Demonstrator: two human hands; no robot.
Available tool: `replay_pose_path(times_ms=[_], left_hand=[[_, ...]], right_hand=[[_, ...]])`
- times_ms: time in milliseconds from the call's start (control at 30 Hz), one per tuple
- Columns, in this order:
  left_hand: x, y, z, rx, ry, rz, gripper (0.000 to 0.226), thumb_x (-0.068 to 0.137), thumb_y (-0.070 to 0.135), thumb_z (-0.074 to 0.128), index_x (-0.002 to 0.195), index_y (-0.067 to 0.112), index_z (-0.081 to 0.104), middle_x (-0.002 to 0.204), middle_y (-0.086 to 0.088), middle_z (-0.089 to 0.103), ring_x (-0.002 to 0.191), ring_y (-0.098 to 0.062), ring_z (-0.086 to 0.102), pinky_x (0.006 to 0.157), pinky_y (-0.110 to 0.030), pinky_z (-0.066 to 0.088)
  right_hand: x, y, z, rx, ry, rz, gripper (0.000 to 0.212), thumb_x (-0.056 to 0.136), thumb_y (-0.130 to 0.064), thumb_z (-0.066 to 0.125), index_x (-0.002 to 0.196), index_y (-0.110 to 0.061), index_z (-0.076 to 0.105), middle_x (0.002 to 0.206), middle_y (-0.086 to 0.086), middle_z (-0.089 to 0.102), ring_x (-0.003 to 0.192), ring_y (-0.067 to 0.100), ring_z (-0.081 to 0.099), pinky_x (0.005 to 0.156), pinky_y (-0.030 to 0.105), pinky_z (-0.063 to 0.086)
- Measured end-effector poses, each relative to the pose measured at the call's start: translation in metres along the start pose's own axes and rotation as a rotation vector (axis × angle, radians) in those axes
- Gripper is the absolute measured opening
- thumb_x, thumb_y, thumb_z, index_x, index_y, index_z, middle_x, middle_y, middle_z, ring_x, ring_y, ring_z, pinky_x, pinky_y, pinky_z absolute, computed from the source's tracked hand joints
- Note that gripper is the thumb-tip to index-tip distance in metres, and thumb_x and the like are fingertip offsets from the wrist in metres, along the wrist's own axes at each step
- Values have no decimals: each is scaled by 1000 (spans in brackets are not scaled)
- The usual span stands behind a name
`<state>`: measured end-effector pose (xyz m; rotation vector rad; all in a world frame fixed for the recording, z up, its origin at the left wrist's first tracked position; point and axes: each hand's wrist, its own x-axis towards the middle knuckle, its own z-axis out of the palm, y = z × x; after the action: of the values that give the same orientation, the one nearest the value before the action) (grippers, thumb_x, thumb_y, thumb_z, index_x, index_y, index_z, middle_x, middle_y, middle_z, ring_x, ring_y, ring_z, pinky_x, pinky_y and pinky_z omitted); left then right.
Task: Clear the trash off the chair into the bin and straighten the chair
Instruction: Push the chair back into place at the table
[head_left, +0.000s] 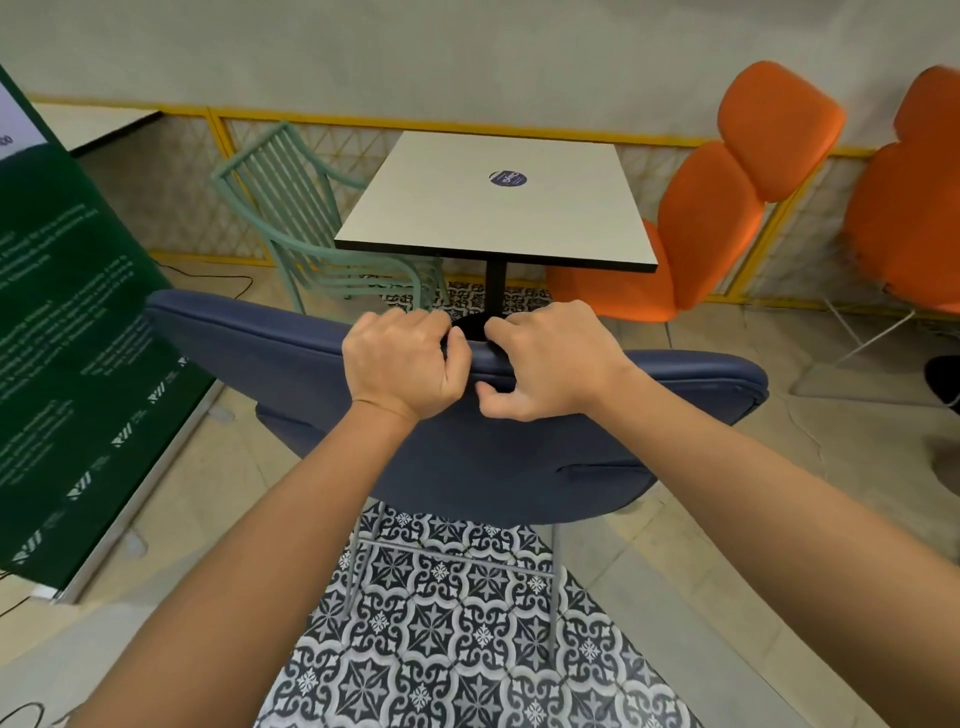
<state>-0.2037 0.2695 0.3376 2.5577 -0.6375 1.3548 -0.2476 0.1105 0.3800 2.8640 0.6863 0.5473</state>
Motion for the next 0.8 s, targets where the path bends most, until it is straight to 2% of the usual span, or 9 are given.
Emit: replay_pose_path(times_ms=[233, 333, 467, 533, 667, 800], left_hand=[[21, 5, 23, -3, -51, -35, 33, 77, 30, 43, 50, 14, 56, 45, 1, 53, 42, -23, 49, 52, -22, 22], [28, 6, 34, 1, -74, -47, 33, 76, 30, 42, 51, 14, 56, 45, 1, 53, 42, -23, 49, 51, -22, 23], [36, 4, 44, 12, -112, -60, 34, 77, 30, 41, 52, 15, 57, 46, 1, 54, 44, -22, 50, 51, -23, 23], [38, 4, 45, 4, -129, -60, 33, 78, 30, 41, 53, 14, 58, 47, 1, 54, 44, -22, 50, 51, -23, 23], [37, 2, 40, -17, -162, -33, 34, 82, 30, 41, 59, 15, 61, 49, 1, 56, 46, -22, 51, 50, -22, 23], [33, -14, 33, -51, -187, 25, 38, 87, 33, 41, 62, 16, 63, 52, 3, 58, 49, -20, 54, 51, -21, 20]], right_hand=[[10, 23, 14, 38, 53, 74, 48, 67, -61, 29, 67, -16, 44, 56, -5, 40, 45, 20, 37, 45, 20, 15], [18, 33, 23, 25, 59, 92, 53, 67, -62, 29, 71, -14, 51, 59, -5, 41, 49, 19, 39, 46, 22, 21], [27, 44, 29, 36, 62, 79, 48, 68, -62, 28, 70, -17, 43, 60, -5, 41, 49, 19, 42, 46, 25, 30], [29, 47, 30, 56, 69, 71, 46, 68, -62, 29, 69, -17, 41, 58, -5, 40, 47, 18, 39, 45, 23, 27], [27, 43, 27, 77, 90, 77, 42, 67, -60, 35, 64, -18, 36, 53, -8, 33, 43, 15, 31, 43, 15, 11], [25, 39, 27, 64, 97, 93, 45, 68, -62, 33, 65, -18, 40, 55, -8, 33, 45, 16, 31, 46, 16, 8]])
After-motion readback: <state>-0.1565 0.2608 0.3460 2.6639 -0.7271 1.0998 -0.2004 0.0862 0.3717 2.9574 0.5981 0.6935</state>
